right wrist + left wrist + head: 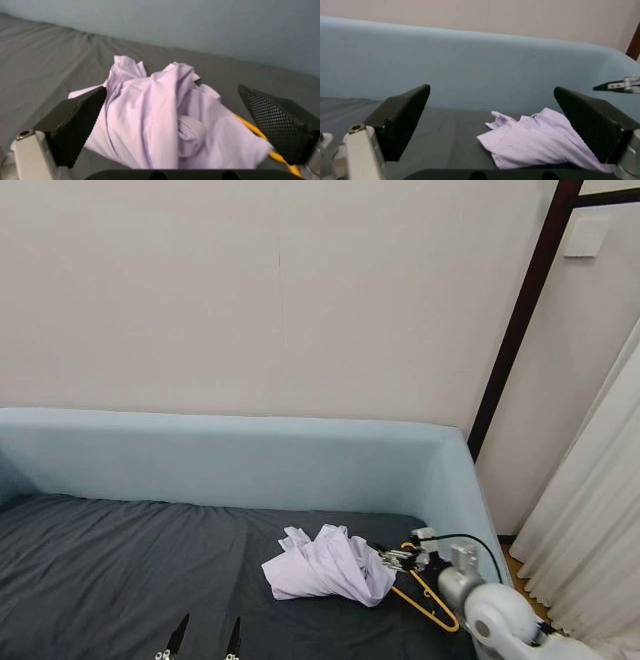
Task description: Pick up the clothes from the sofa and hang them on the clothes hanger.
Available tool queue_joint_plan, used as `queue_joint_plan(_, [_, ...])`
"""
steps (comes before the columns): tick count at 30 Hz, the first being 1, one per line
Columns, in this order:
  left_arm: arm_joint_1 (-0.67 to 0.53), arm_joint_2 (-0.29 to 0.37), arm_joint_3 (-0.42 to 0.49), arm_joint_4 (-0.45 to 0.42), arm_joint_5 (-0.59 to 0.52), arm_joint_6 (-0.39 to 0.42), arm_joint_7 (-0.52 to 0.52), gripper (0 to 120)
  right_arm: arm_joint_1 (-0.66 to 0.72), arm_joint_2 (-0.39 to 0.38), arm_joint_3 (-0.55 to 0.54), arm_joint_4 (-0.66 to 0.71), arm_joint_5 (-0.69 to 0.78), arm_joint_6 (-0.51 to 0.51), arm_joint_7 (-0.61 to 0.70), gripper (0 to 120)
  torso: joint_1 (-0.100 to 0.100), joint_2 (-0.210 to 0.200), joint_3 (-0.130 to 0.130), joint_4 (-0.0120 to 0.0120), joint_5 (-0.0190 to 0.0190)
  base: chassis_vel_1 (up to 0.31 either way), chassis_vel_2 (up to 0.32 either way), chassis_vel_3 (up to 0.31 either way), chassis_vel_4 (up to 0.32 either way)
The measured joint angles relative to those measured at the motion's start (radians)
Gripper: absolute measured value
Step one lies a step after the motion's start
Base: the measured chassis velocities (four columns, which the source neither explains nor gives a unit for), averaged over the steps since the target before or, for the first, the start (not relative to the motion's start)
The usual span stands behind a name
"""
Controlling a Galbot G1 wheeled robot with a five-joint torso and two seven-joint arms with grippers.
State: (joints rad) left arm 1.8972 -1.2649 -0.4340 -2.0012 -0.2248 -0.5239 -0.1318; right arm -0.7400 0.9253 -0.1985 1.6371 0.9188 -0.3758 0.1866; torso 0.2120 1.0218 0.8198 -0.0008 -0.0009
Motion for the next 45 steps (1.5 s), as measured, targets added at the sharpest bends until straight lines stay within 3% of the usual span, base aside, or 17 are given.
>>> queue_joint_plan(8, [0.0,-0.014,-0.007,0.014,0.0,-0.008,0.002,98,0.105,0.164,-0.098,-0.248,-0.114,0.003,-0.031,100,0.0,0.0,0.0,-0.0002,0.0001,0.0,0.0,0.0,0.0])
queue_joint_plan(15, [-0.002,-0.021,-0.005,0.018,0.007,-0.011,0.002,98,0.107,0.216,-0.108,-0.38,-0.214,0.04,-0.067,99,0.0,0.0,0.0,-0.0007,0.0001,0.0,0.0,0.0,0.0])
queue_joint_plan(23, [0.004,-0.024,-0.007,0.023,0.01,-0.023,0.001,98,0.104,0.238,-0.108,-0.413,-0.223,0.051,-0.069,67,0.0,0.0,0.0,-0.0004,0.0002,0.0,0.0,0.0,0.0])
queue_joint_plan(25, [0.004,-0.024,-0.007,0.023,0.01,-0.023,0.001,98,0.104,0.239,-0.107,-0.416,-0.224,0.053,-0.07,65,0.0,0.0,0.0,-0.0004,0.0002,0.0,0.0,0.0,0.0])
queue_joint_plan(27, [0.005,-0.023,-0.008,0.024,0.01,-0.024,0.001,97,0.104,0.243,-0.104,-0.431,-0.226,0.057,-0.074,53,0.0,0.0,0.0,-0.0004,0.0003,0.0,0.0,0.0,0.0])
queue_joint_plan(29, [0.004,-0.022,-0.011,0.025,0.009,-0.025,0.001,97,0.104,0.244,-0.102,-0.436,-0.227,0.061,-0.077,50,0.0,0.0,0.0,-0.0004,0.0003,0.0,0.0,0.0,0.0])
queue_joint_plan(39, [0.0,-0.016,-0.014,0.025,-0.001,-0.025,0.0,97,0.106,0.252,-0.104,-0.455,-0.244,0.109,-0.079,8,0.0,0.0,0.0,-0.0004,0.0003,0.0,0.0,0.0,0.0])
queue_joint_plan(42, [-0.001,-0.016,-0.011,0.026,-0.001,-0.025,0.0,97,0.106,0.251,-0.105,-0.45,-0.245,0.112,-0.078,0,0.0,0.0,0.0,-0.0004,0.0003,0.0,0.0,0.0,0.0])
queue_joint_plan(45, [-0.004,-0.016,-0.009,0.03,0.0,-0.025,0.0,97,0.104,0.248,-0.105,-0.439,-0.245,0.113,-0.076,0,0.0,0.0,0.0,-0.0003,0.0003,0.0,0.0,0.0,0.0])
